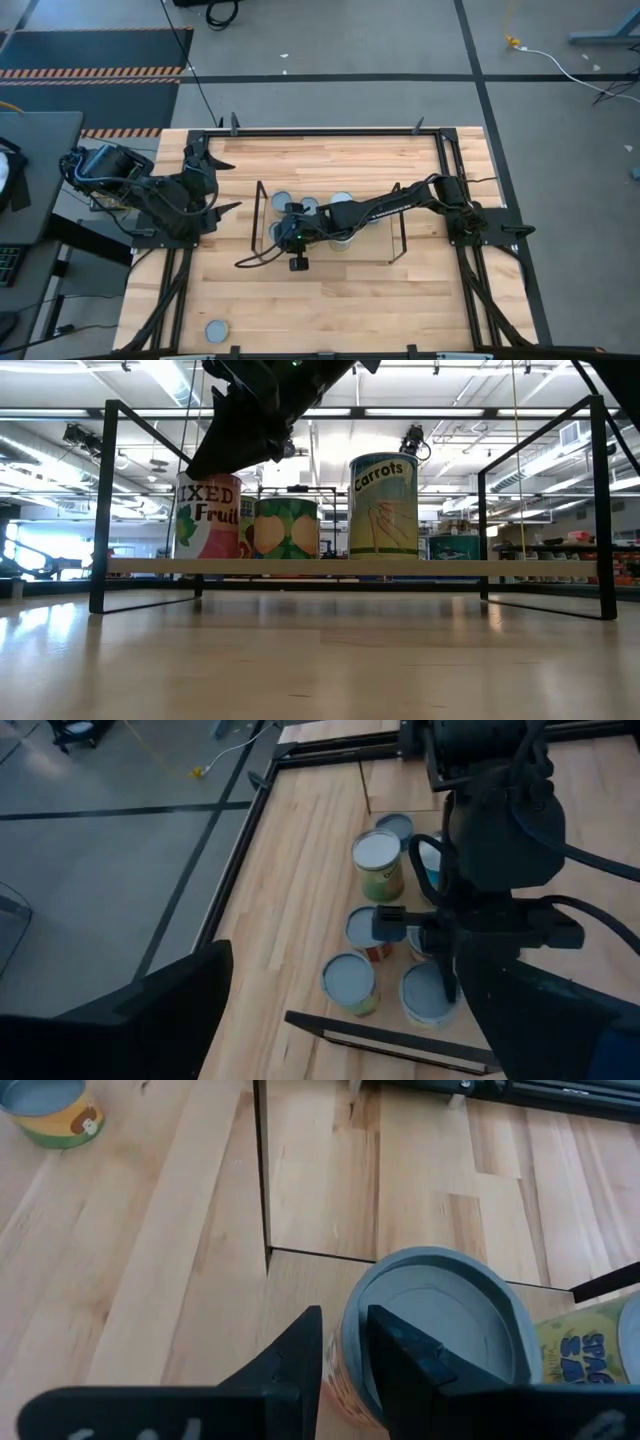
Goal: Pick and place cans onto a shelf
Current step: Put the white can on the shelf aligned with the green can, then put the yellow can on the shelf aligned with the blue tuna can
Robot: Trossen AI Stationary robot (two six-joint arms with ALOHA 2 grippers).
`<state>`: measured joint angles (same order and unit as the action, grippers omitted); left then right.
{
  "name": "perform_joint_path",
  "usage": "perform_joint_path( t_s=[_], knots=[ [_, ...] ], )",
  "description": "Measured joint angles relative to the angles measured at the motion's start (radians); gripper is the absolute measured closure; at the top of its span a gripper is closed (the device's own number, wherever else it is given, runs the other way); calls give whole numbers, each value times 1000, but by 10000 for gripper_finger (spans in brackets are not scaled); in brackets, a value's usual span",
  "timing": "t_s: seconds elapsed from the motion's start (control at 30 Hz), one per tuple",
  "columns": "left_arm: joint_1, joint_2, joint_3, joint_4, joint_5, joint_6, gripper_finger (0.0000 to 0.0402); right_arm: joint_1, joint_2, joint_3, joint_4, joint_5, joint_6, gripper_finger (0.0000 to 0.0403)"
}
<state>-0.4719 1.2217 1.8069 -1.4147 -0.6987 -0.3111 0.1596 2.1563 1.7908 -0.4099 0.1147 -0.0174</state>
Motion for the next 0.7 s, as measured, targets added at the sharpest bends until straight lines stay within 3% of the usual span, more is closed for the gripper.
perform_joint_path(
  t_s=[0.33,0.5,0.7],
  knots=[
    [-11,2,0,-42,79,-47,14,10,-36,-3,-27,67,-1,311],
    [-92,-2,-20,-157,119,-231,14,43,-105,-2,-14,67,-9,311],
    [-234,-22,-178,-155,254,-489,14,115,-197,-1,-7,95,-41,311]
  ],
)
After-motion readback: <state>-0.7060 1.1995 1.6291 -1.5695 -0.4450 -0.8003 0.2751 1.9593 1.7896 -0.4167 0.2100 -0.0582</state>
